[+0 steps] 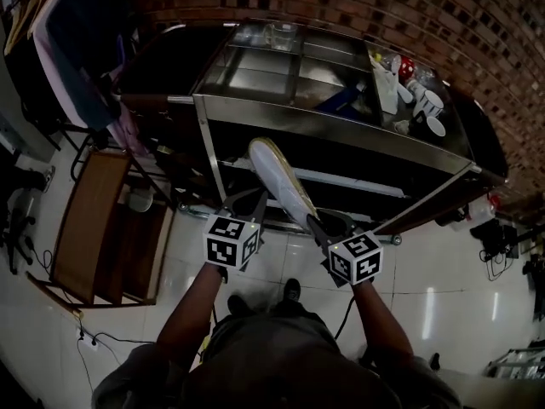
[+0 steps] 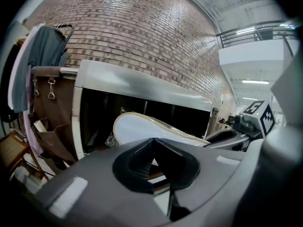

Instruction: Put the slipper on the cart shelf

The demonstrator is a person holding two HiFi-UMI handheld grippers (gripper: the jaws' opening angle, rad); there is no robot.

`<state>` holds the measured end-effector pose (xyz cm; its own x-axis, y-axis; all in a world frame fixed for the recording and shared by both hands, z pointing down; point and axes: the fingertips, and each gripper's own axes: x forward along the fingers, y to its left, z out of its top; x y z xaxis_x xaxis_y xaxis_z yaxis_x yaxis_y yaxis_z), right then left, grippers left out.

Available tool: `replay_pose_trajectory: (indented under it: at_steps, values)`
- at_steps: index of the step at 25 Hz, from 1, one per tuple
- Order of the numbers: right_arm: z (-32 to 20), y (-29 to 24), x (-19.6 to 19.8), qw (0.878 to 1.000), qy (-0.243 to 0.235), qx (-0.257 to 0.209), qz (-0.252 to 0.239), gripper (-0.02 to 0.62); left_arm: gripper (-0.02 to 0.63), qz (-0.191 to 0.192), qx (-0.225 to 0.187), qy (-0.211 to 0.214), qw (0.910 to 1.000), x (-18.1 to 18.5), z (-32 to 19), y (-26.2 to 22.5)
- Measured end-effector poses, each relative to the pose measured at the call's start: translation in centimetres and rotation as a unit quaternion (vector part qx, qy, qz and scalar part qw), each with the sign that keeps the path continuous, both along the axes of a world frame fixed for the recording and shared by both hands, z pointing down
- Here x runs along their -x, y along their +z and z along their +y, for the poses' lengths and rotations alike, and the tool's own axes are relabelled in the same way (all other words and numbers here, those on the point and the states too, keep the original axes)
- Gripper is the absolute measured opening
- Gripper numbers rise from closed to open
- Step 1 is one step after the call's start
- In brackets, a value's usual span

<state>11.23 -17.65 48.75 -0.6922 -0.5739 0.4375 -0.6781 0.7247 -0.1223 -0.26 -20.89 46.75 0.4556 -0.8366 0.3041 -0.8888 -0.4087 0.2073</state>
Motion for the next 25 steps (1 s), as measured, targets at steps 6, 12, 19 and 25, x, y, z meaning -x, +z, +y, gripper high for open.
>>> replay_pose_trajectory:
  at_steps: [6, 12, 19, 25]
  values:
    - [-3.2, 1.1, -8.4, 0.996, 0.089, 0.009, -0.006, 0.06, 0.008, -0.01, 0.009, 0.044, 0.9989, -7.6, -1.9, 1.0]
    - [-7.0, 2.4, -15.3, 0.986, 0.167, 0.017, -0.02, 0.061, 0.008, -0.016, 0.013, 0.081, 0.9965, -13.7, -3.4, 1.6]
    - [-11.7, 4.6, -20.1, 0.972, 0.231, 0.031, -0.038, 0.061, 0.008, -0.017, 0.029, 0.094, 0.995, -17.7, -5.2, 3.0]
    - [-14.9, 6.5, -21.9, 0.963, 0.262, 0.046, -0.051, 0.061, 0.008, -0.021, 0.039, 0.089, 0.9951, -19.5, -6.8, 4.0]
